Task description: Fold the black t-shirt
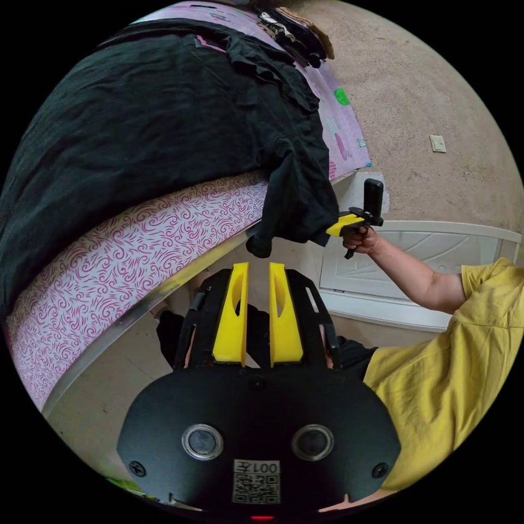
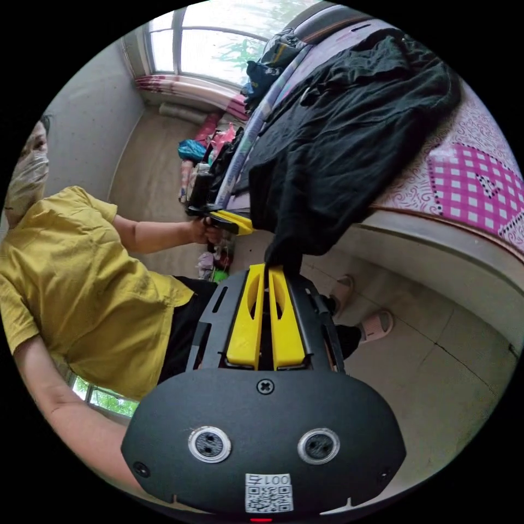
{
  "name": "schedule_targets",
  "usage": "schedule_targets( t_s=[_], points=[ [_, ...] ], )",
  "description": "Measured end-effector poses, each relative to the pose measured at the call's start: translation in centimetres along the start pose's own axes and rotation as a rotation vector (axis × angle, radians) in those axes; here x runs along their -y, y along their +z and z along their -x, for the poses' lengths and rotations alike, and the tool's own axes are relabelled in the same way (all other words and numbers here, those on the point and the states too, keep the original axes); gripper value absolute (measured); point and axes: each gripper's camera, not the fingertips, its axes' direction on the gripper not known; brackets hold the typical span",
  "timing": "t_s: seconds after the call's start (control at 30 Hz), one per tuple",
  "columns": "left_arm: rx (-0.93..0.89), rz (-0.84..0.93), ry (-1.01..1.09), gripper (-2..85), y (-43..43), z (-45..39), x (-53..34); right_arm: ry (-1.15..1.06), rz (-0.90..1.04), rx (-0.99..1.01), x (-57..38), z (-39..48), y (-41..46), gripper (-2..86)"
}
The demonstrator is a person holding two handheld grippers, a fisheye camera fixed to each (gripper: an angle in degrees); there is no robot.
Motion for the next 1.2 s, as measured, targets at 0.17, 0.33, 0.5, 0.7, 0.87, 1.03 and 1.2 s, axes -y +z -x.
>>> schedule_targets(
  t_s=[0.17, 0.33, 0.5, 0.7, 0.87, 1.03, 1.2],
  points=[
    [-0.109, -0.009, 0.018, 3.1, 1.2, 0.4, 0.0, -0.009, -0.008, 0.068, -0.6, 1.8, -1.7, 0.3],
    [-0.17, -0.03, 0.041, 3.7, 2.1, 0.8, -0.2, -0.031, 0.011, 0.081, -0.2, 3.1, -2.7, 0.2],
    [-0.115, -0.075, 0.018, 3.9, 2.8, 0.9, -0.3, -0.044, 0.034, 0.093, 0.2, 4.2, -3.0, 0.2],
    [-0.092, -0.148, 0.014, 4.9, 4.1, -0.2, 0.1, -0.04, 0.049, 0.107, 0.4, 5.3, -2.6, 0.2],
    [-0.175, -0.194, -0.016, 5.7, 4.7, 0.3, 0.8, -0.036, 0.058, 0.11, 0.7, 6.3, -2.5, 0.2],
    [-0.239, -0.224, -0.006, -1.0, 3.7, 0.1, 1.0, -0.032, 0.058, 0.11, 0.9, 7.1, -2.5, 0.3],
    [-0.254, -0.224, 0.018, -1.5, 0.9, -1.5, 0.3, -0.023, 0.02, 0.1, 1.1, 8.4, -2.7, 0.3]
  ],
)
